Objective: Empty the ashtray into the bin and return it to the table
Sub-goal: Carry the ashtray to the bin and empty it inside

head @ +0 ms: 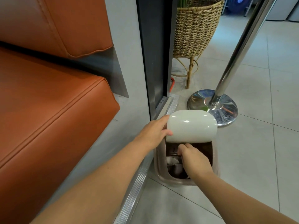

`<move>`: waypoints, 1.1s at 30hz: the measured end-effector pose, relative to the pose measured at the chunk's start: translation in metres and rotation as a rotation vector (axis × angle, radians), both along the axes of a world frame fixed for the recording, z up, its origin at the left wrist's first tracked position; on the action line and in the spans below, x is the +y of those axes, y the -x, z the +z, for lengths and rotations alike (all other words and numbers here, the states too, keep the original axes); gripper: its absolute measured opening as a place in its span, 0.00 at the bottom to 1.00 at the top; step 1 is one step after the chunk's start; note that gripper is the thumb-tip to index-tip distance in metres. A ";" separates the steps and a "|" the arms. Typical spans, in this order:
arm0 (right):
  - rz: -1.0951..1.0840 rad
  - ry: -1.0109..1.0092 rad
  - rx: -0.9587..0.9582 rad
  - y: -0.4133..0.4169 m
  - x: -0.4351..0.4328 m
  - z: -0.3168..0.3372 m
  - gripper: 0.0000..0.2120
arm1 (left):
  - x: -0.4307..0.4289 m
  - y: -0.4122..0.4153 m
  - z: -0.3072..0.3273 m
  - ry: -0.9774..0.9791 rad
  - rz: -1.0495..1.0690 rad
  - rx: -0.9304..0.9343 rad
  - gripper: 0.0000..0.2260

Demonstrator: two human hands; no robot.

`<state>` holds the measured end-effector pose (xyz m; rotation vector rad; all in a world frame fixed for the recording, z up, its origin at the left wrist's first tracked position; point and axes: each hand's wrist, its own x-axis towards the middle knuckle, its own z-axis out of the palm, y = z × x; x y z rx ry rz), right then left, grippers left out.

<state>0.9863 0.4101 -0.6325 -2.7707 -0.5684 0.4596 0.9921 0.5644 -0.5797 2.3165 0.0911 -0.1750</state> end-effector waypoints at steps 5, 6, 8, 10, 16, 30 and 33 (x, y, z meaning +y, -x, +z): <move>0.216 0.091 -0.100 -0.007 -0.015 -0.007 0.10 | 0.002 -0.001 0.000 0.009 0.002 0.005 0.20; 0.273 0.113 -0.071 -0.006 -0.018 -0.008 0.12 | 0.002 -0.002 0.000 0.008 0.004 0.009 0.20; 0.331 0.137 -0.047 -0.003 -0.022 -0.010 0.14 | 0.001 -0.002 0.000 -0.008 0.012 0.021 0.20; 0.297 0.100 -0.111 -0.004 -0.024 -0.007 0.13 | 0.000 -0.001 0.001 -0.043 0.017 0.029 0.20; 0.329 0.135 -0.082 -0.002 -0.030 -0.005 0.12 | -0.008 0.002 0.003 -0.122 0.067 0.009 0.21; 0.304 0.113 -0.166 0.009 -0.043 -0.012 0.11 | -0.012 0.008 0.001 -0.161 0.092 -0.001 0.20; 0.255 0.097 -0.204 0.007 -0.042 -0.011 0.11 | -0.011 0.007 0.001 -0.157 0.087 0.009 0.20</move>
